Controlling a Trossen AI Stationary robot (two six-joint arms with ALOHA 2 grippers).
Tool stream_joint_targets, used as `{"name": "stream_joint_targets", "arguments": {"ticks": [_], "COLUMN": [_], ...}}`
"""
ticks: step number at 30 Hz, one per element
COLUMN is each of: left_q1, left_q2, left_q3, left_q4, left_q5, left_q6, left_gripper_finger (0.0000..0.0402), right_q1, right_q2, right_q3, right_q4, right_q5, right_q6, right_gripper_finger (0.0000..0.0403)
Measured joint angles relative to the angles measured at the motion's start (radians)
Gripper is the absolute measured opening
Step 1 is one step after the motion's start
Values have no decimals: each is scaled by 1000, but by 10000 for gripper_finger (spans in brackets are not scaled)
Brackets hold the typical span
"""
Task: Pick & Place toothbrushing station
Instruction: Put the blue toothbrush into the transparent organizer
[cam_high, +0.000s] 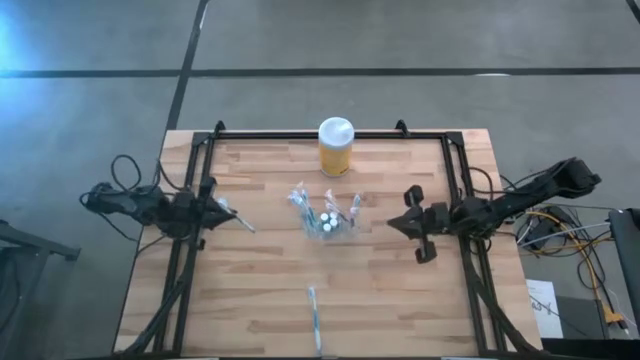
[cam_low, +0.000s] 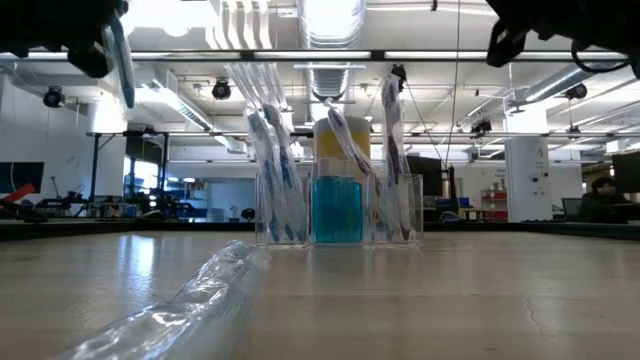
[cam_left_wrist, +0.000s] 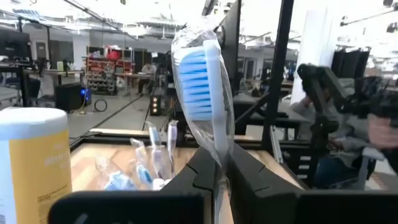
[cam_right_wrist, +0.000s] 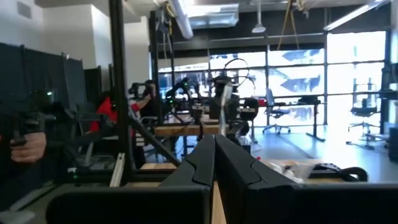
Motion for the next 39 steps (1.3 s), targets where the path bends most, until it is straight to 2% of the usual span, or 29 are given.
{"name": "stream_joint_targets", "arguments": {"ticks": [6, 11, 14, 17, 20, 24, 30, 39], "left_q1": [0, 2, 9, 22, 38, 43, 46, 57], "left_q2": [1, 95, 218, 359, 498, 662, 862, 1115], "left_q3": [-37, -130, -181, -192, -155, -73, 22, 114], "left_q4": [26, 280, 507, 654, 709, 780, 962, 1045], "left_q5": [-24, -99, -104, -126, -176, -239, -255, -270], "left_q6": [-54, -121, -114, -134, -170, -123, -64, -29], "left_gripper_finger": [17, 17, 17, 17, 17, 17, 17, 17], "right_q1": [0, -4, -6, -4, -5, -5, -5, -5], "right_q2": [28, 35, 36, 38, 44, 67, 115, 135], "right_q3": [-107, -135, -132, -110, -90, -65, -38, -32], "right_q4": [142, 210, 201, 199, 193, 192, 190, 192], "right_q5": [2, 22, 25, 25, 25, 25, 25, 25], "right_q6": [-16, -21, -46, -67, -82, -101, -107, -115], "right_gripper_finger": [8, 8, 8, 8, 8, 8, 8, 8]}}
